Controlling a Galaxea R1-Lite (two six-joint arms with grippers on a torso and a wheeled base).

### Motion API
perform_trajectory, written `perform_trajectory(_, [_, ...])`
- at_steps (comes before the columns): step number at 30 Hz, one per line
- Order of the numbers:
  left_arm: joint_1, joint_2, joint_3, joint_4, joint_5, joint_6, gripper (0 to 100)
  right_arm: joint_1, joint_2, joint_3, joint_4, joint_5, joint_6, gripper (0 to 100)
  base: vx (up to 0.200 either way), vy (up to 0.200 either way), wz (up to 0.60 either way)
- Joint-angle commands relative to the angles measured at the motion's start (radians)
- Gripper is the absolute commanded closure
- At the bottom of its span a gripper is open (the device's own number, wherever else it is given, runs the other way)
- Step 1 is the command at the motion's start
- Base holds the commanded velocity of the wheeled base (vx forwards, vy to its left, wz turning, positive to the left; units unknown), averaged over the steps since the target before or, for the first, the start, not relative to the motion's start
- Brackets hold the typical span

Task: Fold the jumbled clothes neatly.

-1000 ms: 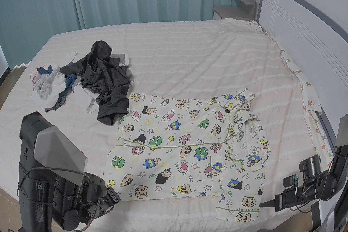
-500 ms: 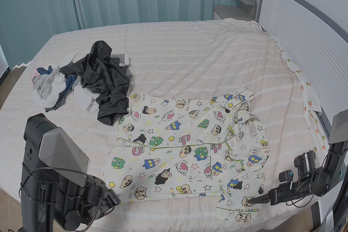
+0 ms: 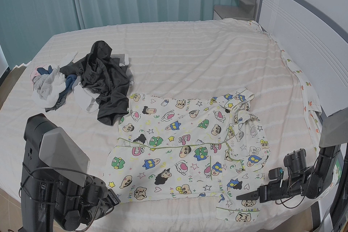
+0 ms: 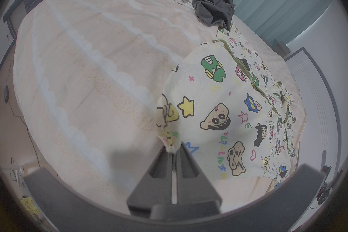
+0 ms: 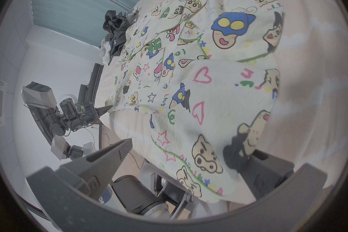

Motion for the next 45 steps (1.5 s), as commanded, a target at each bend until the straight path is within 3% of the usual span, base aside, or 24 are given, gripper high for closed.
perform_trajectory(1, [0.000, 0.002, 0.018, -0.017, 0.001, 0.000, 100, 0.016, 0.070, -0.011, -0.033, -0.003, 0.001, 0, 0.000, 0.000, 0.00])
perform_trajectory(5, [0.002, 0.002, 0.016, -0.017, -0.001, 0.000, 100, 0.019, 0.088, -0.011, -0.054, -0.005, 0.001, 0, 0.000, 0.000, 0.00])
perform_trajectory(6, [0.002, 0.002, 0.016, -0.017, -0.001, 0.000, 100, 0.019, 0.089, -0.013, -0.054, -0.005, 0.001, 100, 0.000, 0.000, 0.00])
perform_trajectory(12, [0.000, 0.000, 0.018, -0.017, -0.003, 0.000, 100, 0.025, 0.093, -0.007, -0.056, -0.026, 0.000, 100, 0.000, 0.000, 0.00])
perform_trajectory(22, [-0.003, -0.006, 0.018, -0.017, -0.004, 0.006, 100, 0.027, 0.096, 0.081, -0.100, -0.025, -0.099, 100, 0.000, 0.000, 0.00])
perform_trajectory(27, [0.005, -0.052, 0.018, -0.007, -0.016, 0.015, 100, 0.014, 0.097, 0.102, -0.119, -0.023, -0.102, 100, 0.000, 0.000, 0.00])
perform_trajectory(32, [0.025, -0.123, 0.018, 0.142, -0.099, 0.018, 100, 0.014, 0.093, 0.133, -0.119, -0.005, -0.102, 100, 0.000, 0.000, 0.00])
perform_trajectory(45, [0.037, -0.182, 0.016, 0.285, -0.115, 0.051, 100, 0.016, 0.088, 0.170, -0.148, 0.007, -0.120, 100, 0.000, 0.000, 0.00])
